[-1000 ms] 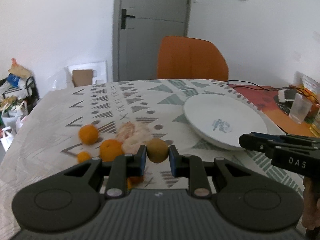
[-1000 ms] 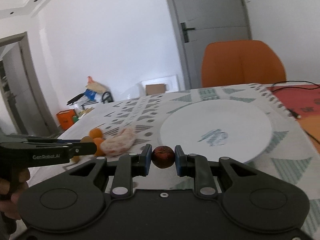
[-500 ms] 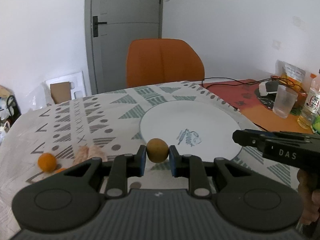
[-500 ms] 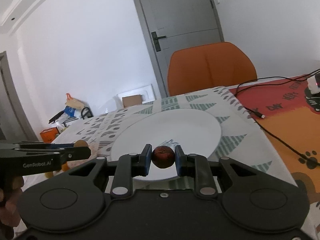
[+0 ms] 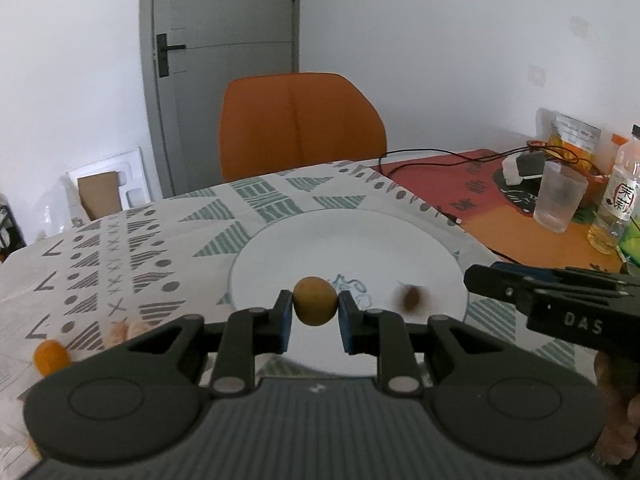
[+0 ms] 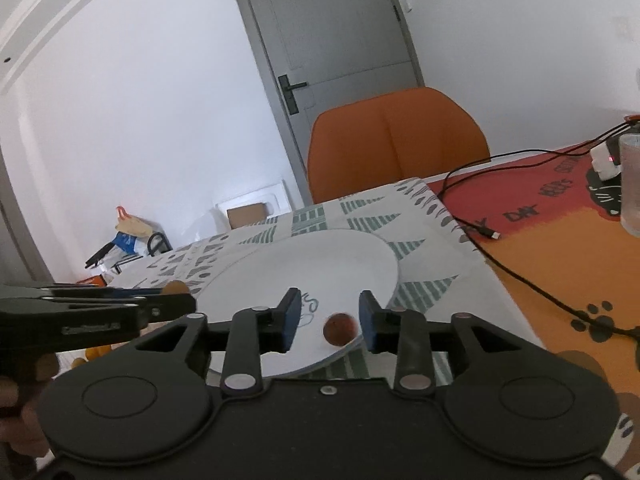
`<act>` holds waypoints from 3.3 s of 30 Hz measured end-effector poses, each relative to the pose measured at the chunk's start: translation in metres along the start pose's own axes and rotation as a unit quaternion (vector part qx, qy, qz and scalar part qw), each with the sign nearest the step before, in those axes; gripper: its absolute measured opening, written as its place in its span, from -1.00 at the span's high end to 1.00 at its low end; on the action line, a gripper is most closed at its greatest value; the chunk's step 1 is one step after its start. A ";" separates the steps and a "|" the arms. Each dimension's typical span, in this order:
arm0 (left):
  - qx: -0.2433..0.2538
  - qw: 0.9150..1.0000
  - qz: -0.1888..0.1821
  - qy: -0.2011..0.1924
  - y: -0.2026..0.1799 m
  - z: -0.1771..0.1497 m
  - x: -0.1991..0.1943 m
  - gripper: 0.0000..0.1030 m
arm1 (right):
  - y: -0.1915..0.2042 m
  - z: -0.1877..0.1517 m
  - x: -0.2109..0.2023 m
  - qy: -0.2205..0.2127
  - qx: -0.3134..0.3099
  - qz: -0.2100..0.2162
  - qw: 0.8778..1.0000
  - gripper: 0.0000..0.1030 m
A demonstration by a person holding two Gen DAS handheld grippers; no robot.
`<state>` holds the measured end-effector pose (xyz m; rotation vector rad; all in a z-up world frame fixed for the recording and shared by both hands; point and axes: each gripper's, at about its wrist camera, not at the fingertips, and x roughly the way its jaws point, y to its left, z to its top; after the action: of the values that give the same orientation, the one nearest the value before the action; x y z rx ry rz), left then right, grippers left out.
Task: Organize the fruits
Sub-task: 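Open the left tool to drop the yellow fruit onto the plate, then move both open tools back to the fruit row, then grasp another yellow fruit with the left tool while the right tool grasps a red plum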
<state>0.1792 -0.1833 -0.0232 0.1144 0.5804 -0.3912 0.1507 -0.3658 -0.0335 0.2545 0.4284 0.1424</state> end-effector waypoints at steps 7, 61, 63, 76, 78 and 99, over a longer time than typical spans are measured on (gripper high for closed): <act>0.023 1.000 -0.006 -0.012 -0.011 0.014 0.009 0.55 | -0.004 -0.001 -0.004 0.003 0.003 -0.010 1.000 0.23; -0.153 0.968 0.200 -0.023 0.153 -0.050 -0.091 -0.75 | 0.099 -0.015 0.020 0.015 -0.057 0.094 0.994 -0.90; -0.158 0.967 0.199 -0.022 0.157 -0.055 -0.092 -0.75 | 0.105 -0.016 0.022 0.018 -0.063 0.098 0.993 -0.90; -0.208 0.963 0.171 -0.009 0.181 -0.084 -0.091 -0.59 | 0.139 -0.025 0.034 0.049 -0.095 0.098 0.989 -0.75; -0.210 0.964 0.162 -0.006 0.182 -0.088 -0.089 -0.53 | 0.144 -0.027 0.037 0.054 -0.100 0.096 0.989 -0.72; -0.230 0.967 0.107 0.011 0.199 -0.112 -0.075 0.54 | 0.196 -0.050 0.061 0.119 -0.137 0.104 0.978 -0.23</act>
<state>0.1423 0.0482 -0.0751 -0.2633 0.6610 -0.0393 0.1680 -0.1560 -0.0483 0.0081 0.6126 0.4360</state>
